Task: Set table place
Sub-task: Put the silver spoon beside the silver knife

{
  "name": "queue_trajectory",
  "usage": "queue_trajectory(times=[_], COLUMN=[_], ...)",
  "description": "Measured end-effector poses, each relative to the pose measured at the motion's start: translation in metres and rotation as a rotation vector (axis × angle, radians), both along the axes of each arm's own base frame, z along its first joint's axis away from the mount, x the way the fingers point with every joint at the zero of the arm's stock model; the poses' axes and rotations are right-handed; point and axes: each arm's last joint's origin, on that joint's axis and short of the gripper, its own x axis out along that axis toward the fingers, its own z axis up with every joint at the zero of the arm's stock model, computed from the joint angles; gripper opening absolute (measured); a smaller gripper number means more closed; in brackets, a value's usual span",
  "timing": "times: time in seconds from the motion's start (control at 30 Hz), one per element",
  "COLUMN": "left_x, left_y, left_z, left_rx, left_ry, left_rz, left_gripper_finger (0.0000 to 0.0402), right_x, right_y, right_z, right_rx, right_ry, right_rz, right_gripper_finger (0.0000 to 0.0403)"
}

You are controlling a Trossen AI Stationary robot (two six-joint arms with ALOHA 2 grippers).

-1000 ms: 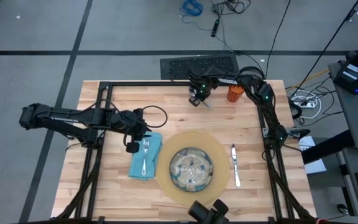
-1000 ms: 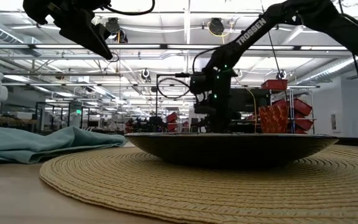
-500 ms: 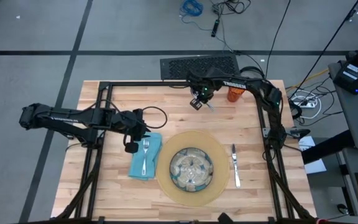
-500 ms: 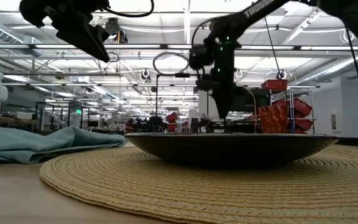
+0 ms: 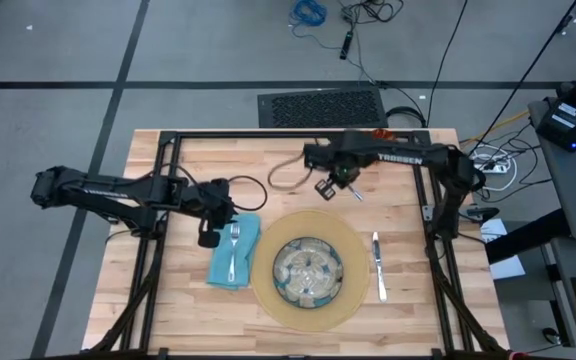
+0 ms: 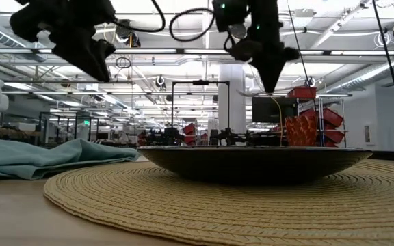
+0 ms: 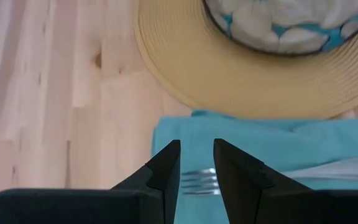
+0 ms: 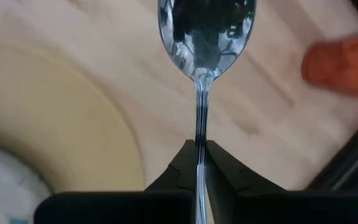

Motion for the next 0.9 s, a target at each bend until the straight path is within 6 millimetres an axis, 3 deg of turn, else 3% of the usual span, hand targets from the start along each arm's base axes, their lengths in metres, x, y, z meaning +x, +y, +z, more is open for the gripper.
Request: queue_trajectory(times=[0.27,0.9], left_x=[-0.003,-0.003], left_y=[0.0,0.0], left_z=[-0.024,-0.024], left_rx=[0.0,0.006], left_ry=[0.03,0.003], left_rz=[0.0,-0.008], left_gripper_finger=[0.0083,0.0083], right_x=[-0.008,-0.1], right_y=[0.056,0.161], right_z=[-0.007,-0.083], right_rx=[-0.02,0.123], right_ry=[0.027,-0.075], right_rz=[-0.117,-0.497], right_gripper_finger=[0.0,0.0])
